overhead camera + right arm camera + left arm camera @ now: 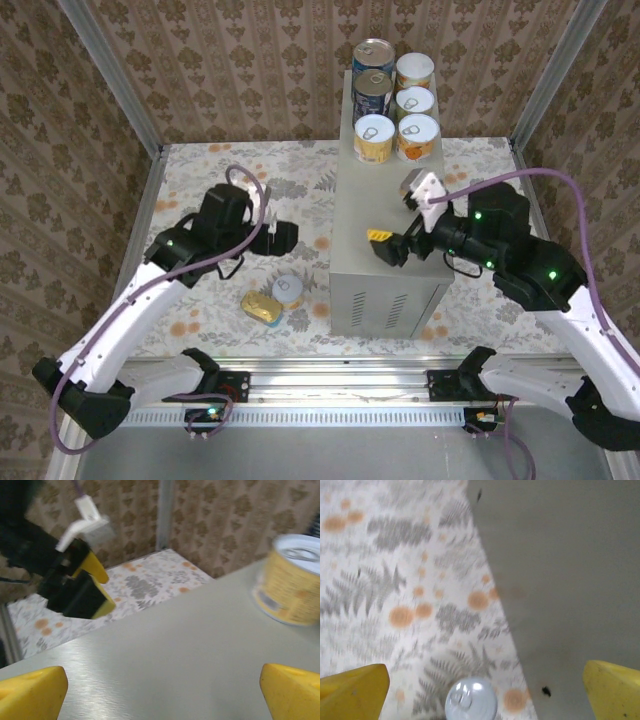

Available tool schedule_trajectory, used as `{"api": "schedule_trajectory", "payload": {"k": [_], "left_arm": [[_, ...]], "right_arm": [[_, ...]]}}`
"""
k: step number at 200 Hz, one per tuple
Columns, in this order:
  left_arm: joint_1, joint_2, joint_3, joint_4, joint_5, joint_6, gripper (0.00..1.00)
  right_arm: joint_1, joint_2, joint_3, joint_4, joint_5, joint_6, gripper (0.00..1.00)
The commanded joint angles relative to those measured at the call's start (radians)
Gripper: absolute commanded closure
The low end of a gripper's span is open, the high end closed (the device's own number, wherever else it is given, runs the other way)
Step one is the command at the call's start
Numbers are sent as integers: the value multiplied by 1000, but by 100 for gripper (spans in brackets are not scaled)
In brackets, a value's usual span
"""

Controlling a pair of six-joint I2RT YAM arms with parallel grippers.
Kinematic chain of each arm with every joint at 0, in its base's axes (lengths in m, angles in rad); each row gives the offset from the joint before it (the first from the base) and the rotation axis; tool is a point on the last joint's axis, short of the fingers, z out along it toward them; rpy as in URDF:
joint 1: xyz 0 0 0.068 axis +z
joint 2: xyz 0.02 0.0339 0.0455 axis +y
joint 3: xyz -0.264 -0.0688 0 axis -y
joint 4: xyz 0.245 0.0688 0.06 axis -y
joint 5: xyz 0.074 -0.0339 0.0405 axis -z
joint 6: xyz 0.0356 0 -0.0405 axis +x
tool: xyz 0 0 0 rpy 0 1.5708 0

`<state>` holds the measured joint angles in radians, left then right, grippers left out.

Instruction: Place and organize the canned foods onto the counter

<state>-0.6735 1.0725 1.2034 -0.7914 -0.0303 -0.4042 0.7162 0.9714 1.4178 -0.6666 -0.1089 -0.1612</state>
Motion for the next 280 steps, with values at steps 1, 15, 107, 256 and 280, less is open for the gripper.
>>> {"api": "schedule_trajectory", "payload": {"k": [1, 15, 107, 256, 280], "left_arm": [[-9, -31, -83, -125, -57, -179, 0], [-16, -36, -144, -144, -53, -262, 0], [-93, 193, -256, 45, 87, -302, 0], [-160, 448, -173, -41, -71, -237, 10], [-161, 468, -158, -42, -64, -223, 21]], "right_arm": [[101, 28, 48, -38, 95, -79, 0], [148, 43, 46, -35, 117, -92, 0], [235, 20, -47, 8, 166, -76, 0], [238, -10, -88, 27, 212, -79, 0], [237, -13, -88, 25, 219, -78, 0]]}}
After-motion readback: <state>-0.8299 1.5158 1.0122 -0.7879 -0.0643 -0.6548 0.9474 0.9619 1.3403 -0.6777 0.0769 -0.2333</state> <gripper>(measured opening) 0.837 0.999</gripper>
